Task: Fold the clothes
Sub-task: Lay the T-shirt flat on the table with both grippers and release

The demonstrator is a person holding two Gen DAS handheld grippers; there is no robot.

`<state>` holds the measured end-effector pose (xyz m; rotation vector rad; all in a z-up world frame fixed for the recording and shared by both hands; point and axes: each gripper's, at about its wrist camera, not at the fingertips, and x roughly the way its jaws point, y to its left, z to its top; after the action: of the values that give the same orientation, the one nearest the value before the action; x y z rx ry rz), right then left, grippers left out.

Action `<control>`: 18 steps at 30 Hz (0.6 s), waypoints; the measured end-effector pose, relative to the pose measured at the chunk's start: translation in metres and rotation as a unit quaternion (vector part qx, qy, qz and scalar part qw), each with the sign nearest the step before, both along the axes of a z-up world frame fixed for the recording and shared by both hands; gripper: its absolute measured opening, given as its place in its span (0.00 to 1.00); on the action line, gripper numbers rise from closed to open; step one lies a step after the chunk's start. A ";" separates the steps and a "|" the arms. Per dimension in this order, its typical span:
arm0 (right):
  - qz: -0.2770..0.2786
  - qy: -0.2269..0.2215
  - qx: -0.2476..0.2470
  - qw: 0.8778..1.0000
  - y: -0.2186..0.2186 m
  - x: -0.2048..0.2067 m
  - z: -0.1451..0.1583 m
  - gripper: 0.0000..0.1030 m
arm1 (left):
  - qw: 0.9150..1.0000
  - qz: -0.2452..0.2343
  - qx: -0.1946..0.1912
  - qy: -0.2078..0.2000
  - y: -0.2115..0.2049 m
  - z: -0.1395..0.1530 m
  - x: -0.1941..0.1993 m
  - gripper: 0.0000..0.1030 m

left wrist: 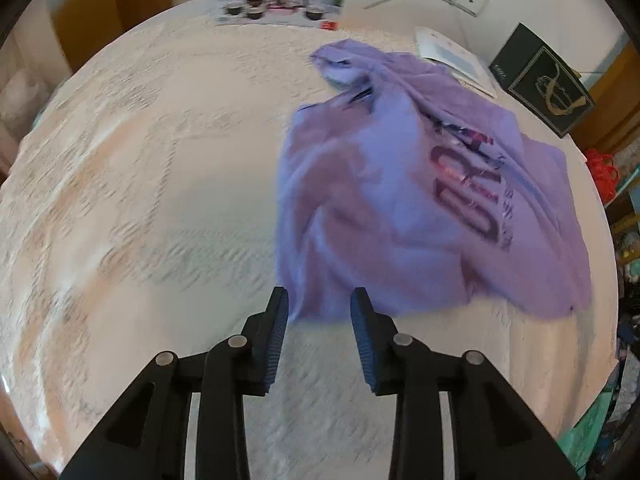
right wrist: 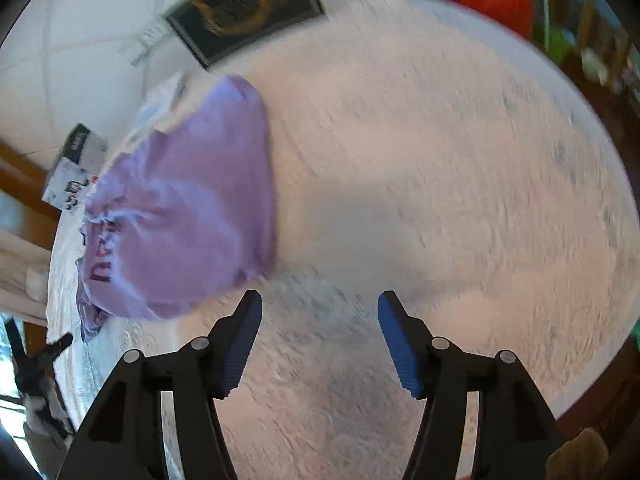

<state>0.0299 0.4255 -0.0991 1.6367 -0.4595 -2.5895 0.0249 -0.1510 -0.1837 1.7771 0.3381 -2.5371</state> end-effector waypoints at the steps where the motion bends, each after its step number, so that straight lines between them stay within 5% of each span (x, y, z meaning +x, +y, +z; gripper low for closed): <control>1: 0.004 0.023 0.004 1.000 -0.005 0.001 0.009 0.69 | 1.000 -0.007 -0.005 -0.005 0.005 -0.004 -0.005 0.32; 2: 0.010 0.024 0.009 1.000 -0.010 -0.002 0.010 0.91 | 1.000 -0.014 -0.009 -0.009 0.010 -0.008 -0.010 0.32; 3: 0.019 0.013 0.015 1.000 -0.015 -0.005 0.007 0.99 | 1.000 -0.021 -0.014 -0.014 0.016 -0.012 -0.015 0.32; 7: 0.066 -0.057 0.043 0.995 -0.038 -0.016 -0.026 0.99 | 0.999 -0.038 -0.023 -0.033 0.030 -0.026 -0.024 0.32; 13: 0.114 -0.054 0.031 0.992 -0.076 -0.032 -0.038 0.96 | 0.997 -0.042 -0.044 -0.040 0.035 -0.030 -0.028 0.34; 15: 0.130 -0.059 0.022 0.989 -0.088 -0.044 -0.045 0.96 | 0.996 -0.054 -0.055 -0.040 0.042 -0.031 -0.028 0.49; 18: 0.145 -0.071 0.018 0.987 -0.105 -0.059 -0.058 0.96 | 0.994 -0.074 -0.078 -0.038 0.053 -0.033 -0.026 0.57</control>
<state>-0.0290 0.3204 -0.1566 1.7589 -0.1641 -2.2955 -0.0012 -0.0978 -0.2165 1.8974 0.0061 -2.5017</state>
